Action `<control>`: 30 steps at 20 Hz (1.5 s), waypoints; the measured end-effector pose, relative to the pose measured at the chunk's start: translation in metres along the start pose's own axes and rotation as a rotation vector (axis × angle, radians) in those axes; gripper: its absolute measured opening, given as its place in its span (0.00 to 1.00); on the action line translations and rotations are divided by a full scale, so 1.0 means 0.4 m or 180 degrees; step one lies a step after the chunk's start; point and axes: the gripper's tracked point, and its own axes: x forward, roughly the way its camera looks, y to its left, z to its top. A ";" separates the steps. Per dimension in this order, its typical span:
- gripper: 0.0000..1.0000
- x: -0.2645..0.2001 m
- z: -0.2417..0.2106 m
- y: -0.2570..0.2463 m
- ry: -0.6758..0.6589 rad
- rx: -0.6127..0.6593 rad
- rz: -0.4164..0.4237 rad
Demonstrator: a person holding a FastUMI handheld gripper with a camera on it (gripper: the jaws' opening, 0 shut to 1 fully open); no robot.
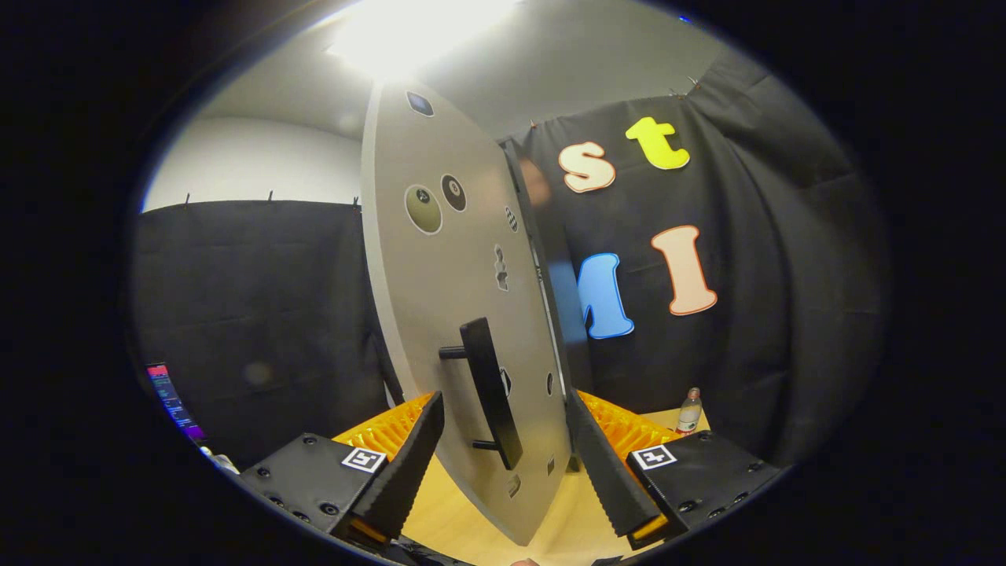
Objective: Open the shoe cabinet door, grab the shoes and put them into the shoe cabinet, then close the shoe cabinet door.
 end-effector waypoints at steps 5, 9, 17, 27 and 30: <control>0.97 0.010 0.002 0.003 0.0052 -0.0144 0.0279; 0.97 0.039 -0.002 0.008 0.0099 -0.0283 0.0441; 0.97 0.112 -0.031 0.081 0.0215 -0.0157 0.0677; 0.97 0.205 -0.065 0.216 0.0226 -0.0179 0.0725; 0.97 0.234 -0.072 0.246 0.0224 -0.0110 0.0705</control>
